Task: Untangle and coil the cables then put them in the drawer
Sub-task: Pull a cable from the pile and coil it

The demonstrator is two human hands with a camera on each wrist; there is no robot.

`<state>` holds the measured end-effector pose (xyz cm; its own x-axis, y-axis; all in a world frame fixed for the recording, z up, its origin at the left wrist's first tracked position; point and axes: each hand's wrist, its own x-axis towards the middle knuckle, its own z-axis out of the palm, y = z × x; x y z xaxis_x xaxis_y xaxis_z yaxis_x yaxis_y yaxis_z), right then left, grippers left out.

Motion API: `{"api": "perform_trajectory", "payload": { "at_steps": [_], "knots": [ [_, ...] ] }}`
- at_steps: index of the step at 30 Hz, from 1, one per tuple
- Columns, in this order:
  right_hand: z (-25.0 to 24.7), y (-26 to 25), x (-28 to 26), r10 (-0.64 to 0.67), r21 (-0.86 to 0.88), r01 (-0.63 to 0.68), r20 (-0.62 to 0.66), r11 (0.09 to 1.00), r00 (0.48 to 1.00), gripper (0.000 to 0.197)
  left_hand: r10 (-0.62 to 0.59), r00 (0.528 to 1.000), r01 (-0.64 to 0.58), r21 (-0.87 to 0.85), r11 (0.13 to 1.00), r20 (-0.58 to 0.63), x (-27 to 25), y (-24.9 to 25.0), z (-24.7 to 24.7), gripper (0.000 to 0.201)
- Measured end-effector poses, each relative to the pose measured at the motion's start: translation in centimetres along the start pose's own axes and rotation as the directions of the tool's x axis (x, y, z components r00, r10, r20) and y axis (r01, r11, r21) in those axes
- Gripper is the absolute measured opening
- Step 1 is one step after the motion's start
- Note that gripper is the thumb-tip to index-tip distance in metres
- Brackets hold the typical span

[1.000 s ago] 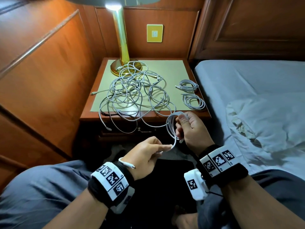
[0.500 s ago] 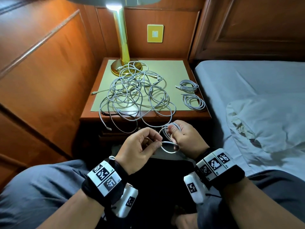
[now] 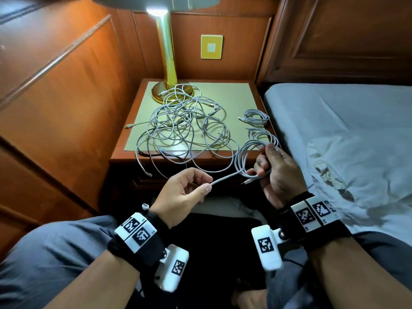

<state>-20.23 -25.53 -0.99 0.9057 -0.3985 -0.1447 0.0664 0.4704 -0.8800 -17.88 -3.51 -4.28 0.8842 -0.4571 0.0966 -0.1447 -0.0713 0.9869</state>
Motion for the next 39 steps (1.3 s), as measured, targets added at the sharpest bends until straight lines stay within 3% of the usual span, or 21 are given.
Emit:
{"api": "perform_trajectory", "payload": {
  "at_steps": [3, 6, 9, 12, 14, 16, 18, 19, 23, 27, 31, 34, 39],
  "knots": [
    [-0.2, -0.7, -0.2, 0.028, 0.063, -0.029, 0.015, 0.998, 0.999, 0.026, 0.013, 0.998, -0.012, 0.028, 1.000, -0.058, 0.5, -0.4, -0.9, 0.006],
    [0.0, -1.3, -0.6, 0.048, 0.097, -0.053, 0.054, 0.994, 0.997, 0.026, 0.039, 0.996, -0.025, 0.185, 0.982, -0.075, 0.8, -1.3, -1.3, 0.009],
    [0.2, -1.7, -1.0, 0.081, 0.128, -0.091, 0.080, 0.988, 0.993, 0.030, 0.081, 0.996, -0.051, 0.460, 0.886, -0.045, 0.5, -2.1, -0.9, 0.014],
    [0.5, -1.8, -1.3, 0.129, 0.082, -0.134, 0.070, 0.987, 0.989, 0.040, 0.055, 0.998, -0.038, 0.547, 0.836, -0.014, 0.5, -2.7, -0.7, 0.016],
    [0.7, -1.6, -1.5, 0.143, 0.056, -0.147, 0.082, 0.988, 0.986, 0.042, -0.035, 0.999, 0.031, 0.434, 0.900, 0.001, 0.4, -2.5, -0.2, 0.016],
    [0.9, -1.4, -1.6, 0.151, 0.029, -0.154, 0.101, 0.988, 0.983, 0.041, -0.162, 0.986, 0.161, 0.035, 0.986, 0.035, 0.2, -1.6, 0.3, 0.017],
    [0.9, -1.3, -1.6, 0.159, 0.015, -0.161, 0.107, 0.987, 0.982, 0.041, -0.235, 0.967, 0.255, -0.378, 0.890, 0.097, 0.2, -0.7, 0.3, 0.025],
    [0.8, -1.3, -1.6, 0.163, 0.010, -0.164, 0.104, 0.986, 0.981, 0.042, -0.225, 0.968, 0.252, -0.421, 0.872, 0.114, 0.3, -0.6, -0.1, 0.032],
    [0.8, -1.3, -1.5, 0.188, 0.000, -0.189, 0.099, 0.982, 0.977, 0.048, -0.159, 0.967, 0.166, -0.020, 0.986, 0.197, 0.1, -1.0, -0.4, 0.039],
    [0.9, -0.9, -1.7, 0.183, -0.029, -0.180, 0.161, 0.983, 0.970, 0.047, -0.114, 0.972, 0.104, 0.056, 0.993, 0.205, -0.4, -1.5, 0.6, 0.040],
    [0.7, -0.1, -1.4, 0.094, -0.070, -0.082, 0.192, 0.994, 0.977, 0.038, 0.084, 0.987, -0.127, 0.349, 0.928, 0.135, -0.2, -1.4, 0.3, 0.029],
    [0.3, -0.1, -0.7, -0.001, -0.038, 0.005, 0.109, 0.999, 0.994, 0.036, 0.236, 0.969, -0.242, 0.468, 0.850, 0.071, 0.0, -2.1, -0.2, 0.035],
    [-1.1, -0.7, 0.6, -0.092, 0.037, 0.091, 0.036, 0.995, 0.995, 0.033, 0.204, 0.979, -0.166, 0.502, 0.849, -0.020, 0.5, -2.1, -1.4, 0.052]
  ]
}}
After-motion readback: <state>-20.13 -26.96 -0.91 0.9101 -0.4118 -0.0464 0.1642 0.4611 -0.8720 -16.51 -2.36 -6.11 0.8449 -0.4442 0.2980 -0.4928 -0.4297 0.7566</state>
